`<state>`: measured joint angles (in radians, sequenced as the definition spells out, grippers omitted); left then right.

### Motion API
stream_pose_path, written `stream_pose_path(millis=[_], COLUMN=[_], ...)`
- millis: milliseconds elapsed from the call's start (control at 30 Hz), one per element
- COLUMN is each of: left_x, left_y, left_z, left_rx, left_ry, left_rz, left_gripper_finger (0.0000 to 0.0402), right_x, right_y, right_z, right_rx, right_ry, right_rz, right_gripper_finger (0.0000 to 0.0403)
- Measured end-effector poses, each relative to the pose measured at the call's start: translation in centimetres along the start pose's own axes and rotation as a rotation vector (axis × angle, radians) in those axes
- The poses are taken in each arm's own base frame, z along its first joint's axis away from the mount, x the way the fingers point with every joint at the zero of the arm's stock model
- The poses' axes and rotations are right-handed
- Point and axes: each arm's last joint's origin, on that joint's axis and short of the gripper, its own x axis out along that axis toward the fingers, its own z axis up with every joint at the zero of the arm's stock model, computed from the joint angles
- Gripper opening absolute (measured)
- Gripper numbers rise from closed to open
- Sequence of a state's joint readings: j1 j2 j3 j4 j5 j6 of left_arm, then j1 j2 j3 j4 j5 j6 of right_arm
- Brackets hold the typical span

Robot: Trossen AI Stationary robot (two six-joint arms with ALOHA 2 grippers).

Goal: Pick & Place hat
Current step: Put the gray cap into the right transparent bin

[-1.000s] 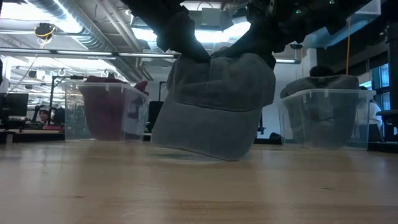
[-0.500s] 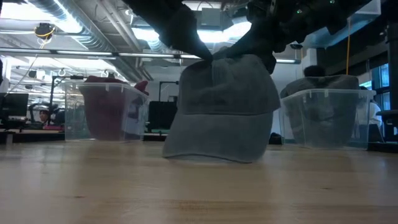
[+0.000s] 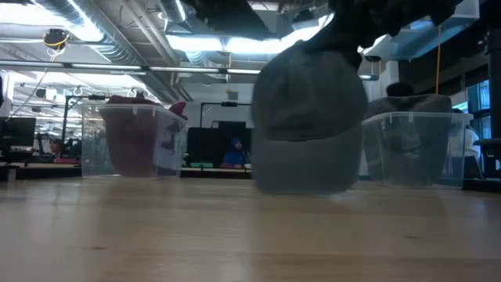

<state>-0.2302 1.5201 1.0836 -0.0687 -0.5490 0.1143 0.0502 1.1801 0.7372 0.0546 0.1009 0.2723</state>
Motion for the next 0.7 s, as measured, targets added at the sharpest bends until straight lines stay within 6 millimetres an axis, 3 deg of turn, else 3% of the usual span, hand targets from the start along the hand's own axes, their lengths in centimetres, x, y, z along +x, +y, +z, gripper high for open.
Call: stream_pose_path(millis=[167,367,533,700], left_x=[-1.6,-2.4,-2.3,-1.7], left_y=[1.0,1.8,2.1,2.4], left_z=[0.1,-1.5,-2.7,-3.4], left_rx=[-0.063,-0.160,-0.196,-0.208], left_ry=[-0.090,-0.256,-0.294,-0.262], left_rz=[-0.031,-0.094,-0.076,-0.063], left_gripper_finger=[0.0151,0.0150,0.0152,0.0149], right_x=[-2.4,-6.6,-11.0,-15.3], right_y=[-0.1,0.4,0.5,0.1], right_z=[0.9,5.0,9.1,11.6], right_rx=[-0.028,-0.104,-0.159,-0.211], right_ry=[-0.035,-0.020,0.059,0.101], right_rz=[-0.014,-0.129,-0.335,-0.577], right_gripper_finger=[0.0003,0.0003,0.0003,0.0003])
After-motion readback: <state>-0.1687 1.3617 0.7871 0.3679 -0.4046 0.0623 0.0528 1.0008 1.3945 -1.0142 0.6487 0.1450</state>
